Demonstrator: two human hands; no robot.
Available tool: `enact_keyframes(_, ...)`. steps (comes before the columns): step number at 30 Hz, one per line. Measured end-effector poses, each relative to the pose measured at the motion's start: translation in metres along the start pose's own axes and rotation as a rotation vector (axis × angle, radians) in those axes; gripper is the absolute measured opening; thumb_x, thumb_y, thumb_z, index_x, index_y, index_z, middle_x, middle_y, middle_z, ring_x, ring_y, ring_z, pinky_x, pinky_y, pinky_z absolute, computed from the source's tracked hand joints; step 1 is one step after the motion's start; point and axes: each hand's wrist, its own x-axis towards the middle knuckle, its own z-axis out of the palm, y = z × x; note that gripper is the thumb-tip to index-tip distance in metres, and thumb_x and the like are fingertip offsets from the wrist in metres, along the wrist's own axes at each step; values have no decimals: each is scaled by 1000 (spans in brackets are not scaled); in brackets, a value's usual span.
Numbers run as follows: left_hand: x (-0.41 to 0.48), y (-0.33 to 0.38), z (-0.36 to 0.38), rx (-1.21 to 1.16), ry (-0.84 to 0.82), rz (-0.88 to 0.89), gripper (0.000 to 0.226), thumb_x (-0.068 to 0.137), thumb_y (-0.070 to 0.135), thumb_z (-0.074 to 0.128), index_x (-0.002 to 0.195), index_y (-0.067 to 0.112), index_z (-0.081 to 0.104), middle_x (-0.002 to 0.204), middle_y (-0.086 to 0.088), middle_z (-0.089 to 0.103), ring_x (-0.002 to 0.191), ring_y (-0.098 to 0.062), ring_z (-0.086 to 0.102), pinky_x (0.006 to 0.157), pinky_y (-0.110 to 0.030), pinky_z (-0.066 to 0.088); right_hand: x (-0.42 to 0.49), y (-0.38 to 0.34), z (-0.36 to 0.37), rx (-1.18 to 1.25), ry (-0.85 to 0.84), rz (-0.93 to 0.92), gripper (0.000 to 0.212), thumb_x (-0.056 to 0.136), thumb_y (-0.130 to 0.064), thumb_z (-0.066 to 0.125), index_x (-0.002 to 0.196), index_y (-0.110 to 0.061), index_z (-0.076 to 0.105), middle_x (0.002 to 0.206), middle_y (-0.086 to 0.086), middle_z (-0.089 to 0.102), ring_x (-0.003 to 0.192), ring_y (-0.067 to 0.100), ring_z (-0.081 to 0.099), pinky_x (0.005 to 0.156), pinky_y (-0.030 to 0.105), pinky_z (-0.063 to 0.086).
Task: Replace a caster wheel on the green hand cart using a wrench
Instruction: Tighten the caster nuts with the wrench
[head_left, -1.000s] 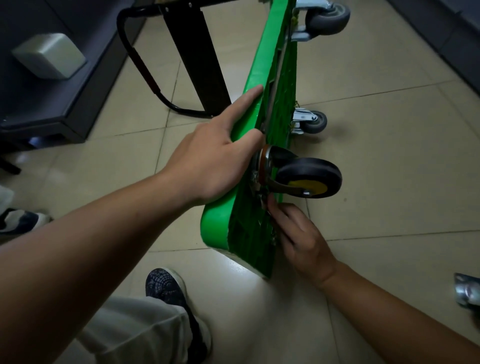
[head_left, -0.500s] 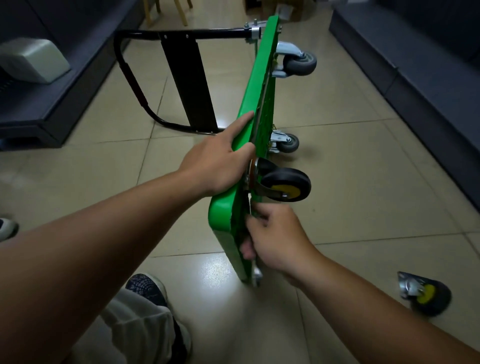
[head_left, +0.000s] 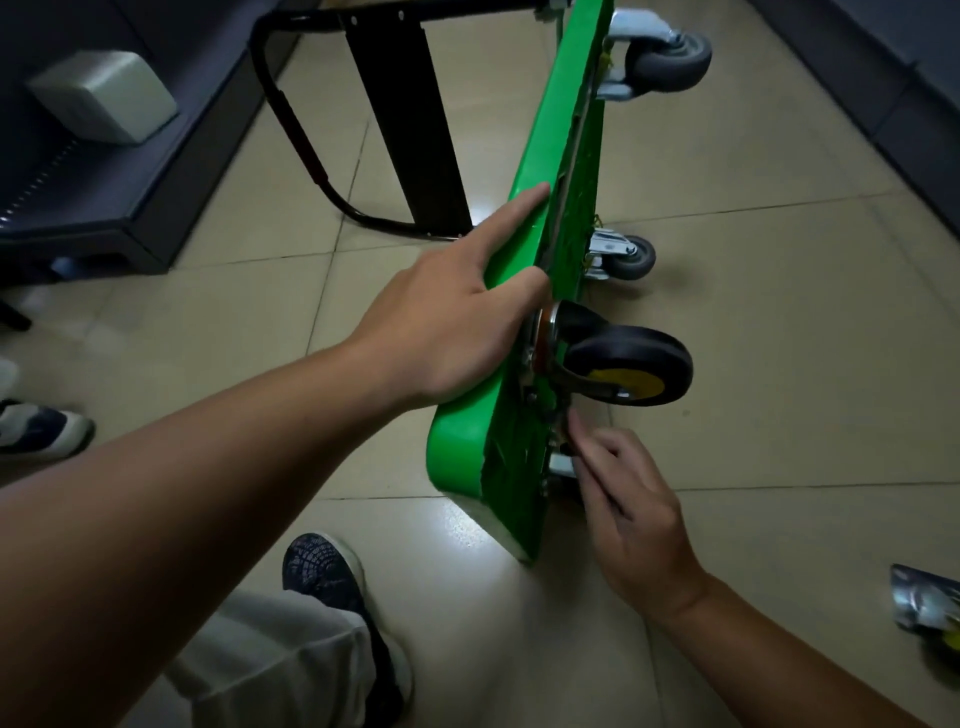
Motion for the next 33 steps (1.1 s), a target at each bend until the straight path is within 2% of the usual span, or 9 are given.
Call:
enact_keyframes(5, 2, -1, 2, 3, 28, 14, 63, 97, 47, 50, 147, 71, 22, 118, 11, 66, 84, -13, 71, 78, -46, 61, 2, 0, 21, 87, -16, -50, 40, 97, 10, 49, 138, 12, 48, 108, 15, 57, 105, 15, 56, 97, 21, 44)
enact_keyframes(13, -1, 2, 1, -27, 18, 1, 67, 88, 51, 50, 144, 74, 23, 129, 16, 60, 93, -13, 71, 86, -48, 59, -6, 2, 31, 193, 87, 33, 44, 103, -3, 50, 147, -1, 47, 97, 5, 51, 86, 17, 54, 78, 22, 45)
enact_keyframes(22, -2, 1, 1, -11, 32, -4, 66, 90, 49, 48, 148, 69, 25, 125, 14, 62, 87, -14, 71, 82, -49, 60, -1, -1, 35, 253, 46, 172, 41, 103, -4, 50, 144, 0, 51, 105, 1, 62, 96, 15, 62, 88, 18, 46)
enact_keyframes(25, -2, 2, 1, -3, 54, -5, 65, 91, 47, 49, 148, 69, 26, 126, 16, 60, 89, -13, 70, 84, -49, 59, 2, -31, 31, 362, 41, 340, 43, 100, -3, 55, 142, -13, 55, 122, -16, 69, 112, 8, 67, 97, 17, 48)
enact_keyframes(26, -3, 2, 1, 0, 55, -8, 65, 91, 47, 49, 148, 70, 25, 126, 15, 59, 89, -13, 70, 84, -48, 59, 5, -45, 29, 451, 52, 449, 43, 100, -4, 56, 138, -22, 60, 114, -19, 72, 102, 5, 69, 90, 18, 52)
enact_keyframes(27, -3, 3, 1, 5, 55, -13, 65, 90, 48, 48, 147, 70, 25, 125, 14, 59, 89, -14, 69, 84, -48, 59, 10, -60, 26, 547, 60, 555, 42, 101, -5, 56, 131, -32, 66, 95, -16, 74, 80, 4, 69, 73, 18, 54)
enact_keyframes(29, -3, 4, 2, 10, 57, -23, 67, 88, 51, 47, 147, 71, 24, 124, 14, 58, 91, -15, 68, 85, -48, 58, 26, -82, 19, 724, 72, 751, 38, 102, -7, 56, 107, -37, 78, 61, -4, 63, 48, 10, 54, 46, 23, 46)
enact_keyframes(31, -3, 6, 2, 18, 56, -20, 67, 88, 51, 47, 148, 70, 24, 125, 14, 56, 95, -14, 67, 88, -48, 57, 42, -90, 14, 908, 99, 934, 24, 101, -9, 59, 94, -19, 79, 57, 4, 58, 42, 16, 52, 40, 23, 42)
enact_keyframes(33, -2, 6, 1, 10, 40, -8, 65, 91, 50, 48, 148, 69, 24, 125, 13, 56, 96, -13, 66, 89, -48, 57, 45, -92, 6, 1020, 125, 998, 19, 100, -12, 61, 90, -14, 77, 61, 6, 60, 43, 16, 53, 39, 22, 41)
